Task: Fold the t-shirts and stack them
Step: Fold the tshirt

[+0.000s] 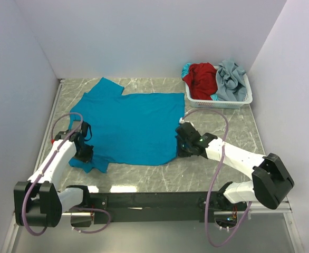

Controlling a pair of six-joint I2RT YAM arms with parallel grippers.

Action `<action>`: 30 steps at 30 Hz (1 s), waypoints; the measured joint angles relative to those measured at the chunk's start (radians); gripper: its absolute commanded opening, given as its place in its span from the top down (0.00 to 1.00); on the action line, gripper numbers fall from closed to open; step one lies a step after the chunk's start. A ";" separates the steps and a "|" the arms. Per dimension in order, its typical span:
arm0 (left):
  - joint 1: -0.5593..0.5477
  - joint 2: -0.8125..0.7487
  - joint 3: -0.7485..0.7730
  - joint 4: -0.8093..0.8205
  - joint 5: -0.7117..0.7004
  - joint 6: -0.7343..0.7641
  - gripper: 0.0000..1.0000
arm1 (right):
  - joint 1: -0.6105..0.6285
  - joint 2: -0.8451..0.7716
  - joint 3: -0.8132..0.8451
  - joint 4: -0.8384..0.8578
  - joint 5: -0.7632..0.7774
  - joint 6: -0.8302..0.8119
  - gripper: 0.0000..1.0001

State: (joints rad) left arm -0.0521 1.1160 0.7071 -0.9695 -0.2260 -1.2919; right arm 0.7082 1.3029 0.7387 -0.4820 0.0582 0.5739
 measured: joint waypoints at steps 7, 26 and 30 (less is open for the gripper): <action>0.000 0.090 0.162 0.015 -0.042 0.032 0.99 | -0.074 0.039 0.122 0.002 0.001 -0.047 1.00; 0.000 0.380 0.491 0.153 -0.077 0.105 0.99 | -0.212 0.182 0.299 0.014 -0.017 -0.136 1.00; 0.000 0.423 0.525 0.182 -0.078 0.126 0.99 | -0.232 0.218 0.336 0.018 -0.024 -0.150 1.00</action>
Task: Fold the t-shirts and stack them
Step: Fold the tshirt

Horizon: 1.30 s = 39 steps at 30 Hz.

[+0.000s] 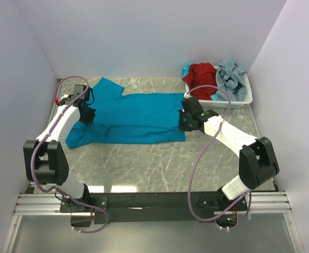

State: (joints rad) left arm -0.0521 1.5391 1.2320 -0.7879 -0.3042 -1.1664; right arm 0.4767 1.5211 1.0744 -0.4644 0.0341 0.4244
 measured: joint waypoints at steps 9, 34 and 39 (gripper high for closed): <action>0.000 0.138 0.106 0.047 0.000 0.062 0.99 | -0.031 0.061 0.061 0.001 -0.014 -0.024 1.00; -0.001 0.320 0.289 0.203 0.003 0.379 0.01 | -0.076 0.199 0.173 0.066 0.011 -0.004 0.12; -0.004 0.082 0.067 0.305 0.014 0.421 0.00 | -0.069 0.138 0.108 0.084 -0.014 -0.020 0.10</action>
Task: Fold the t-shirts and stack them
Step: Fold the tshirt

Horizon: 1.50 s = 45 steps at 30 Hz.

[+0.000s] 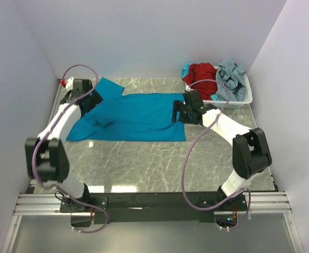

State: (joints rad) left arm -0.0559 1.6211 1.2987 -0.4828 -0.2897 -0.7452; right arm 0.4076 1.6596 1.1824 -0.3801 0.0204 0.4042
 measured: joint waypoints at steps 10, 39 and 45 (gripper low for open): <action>-0.005 -0.327 -0.194 0.034 -0.093 -0.047 0.01 | 0.027 -0.070 -0.121 0.007 -0.002 -0.005 0.08; 0.009 -0.133 -0.406 0.248 0.134 0.043 0.01 | 0.045 -0.065 -0.169 0.048 0.006 -0.006 0.06; 0.009 -0.033 -0.371 0.268 0.130 0.040 0.01 | 0.045 -0.011 -0.144 0.047 0.004 -0.006 0.06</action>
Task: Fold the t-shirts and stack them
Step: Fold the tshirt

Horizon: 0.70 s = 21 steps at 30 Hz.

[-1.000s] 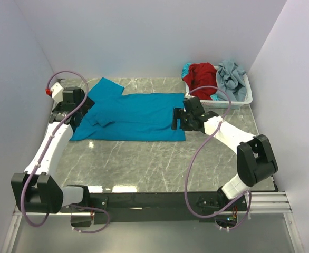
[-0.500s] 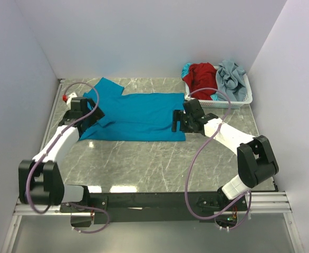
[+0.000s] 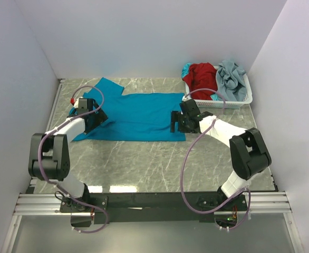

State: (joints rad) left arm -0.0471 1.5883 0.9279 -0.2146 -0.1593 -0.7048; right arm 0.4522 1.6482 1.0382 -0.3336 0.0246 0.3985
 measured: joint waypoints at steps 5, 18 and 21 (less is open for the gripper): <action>0.000 0.066 0.025 0.048 0.010 -0.015 0.01 | 0.000 0.035 0.035 0.004 -0.008 0.000 0.06; 0.000 0.203 0.134 0.119 0.050 -0.019 0.01 | 0.002 0.072 0.073 0.003 -0.005 -0.014 0.06; 0.000 0.223 0.159 0.129 0.063 -0.022 0.01 | 0.002 0.073 0.073 0.002 0.003 -0.016 0.06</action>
State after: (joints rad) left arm -0.0471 1.8111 1.0866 -0.0853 -0.0967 -0.7265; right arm 0.4541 1.7214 1.1114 -0.3313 0.0273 0.3824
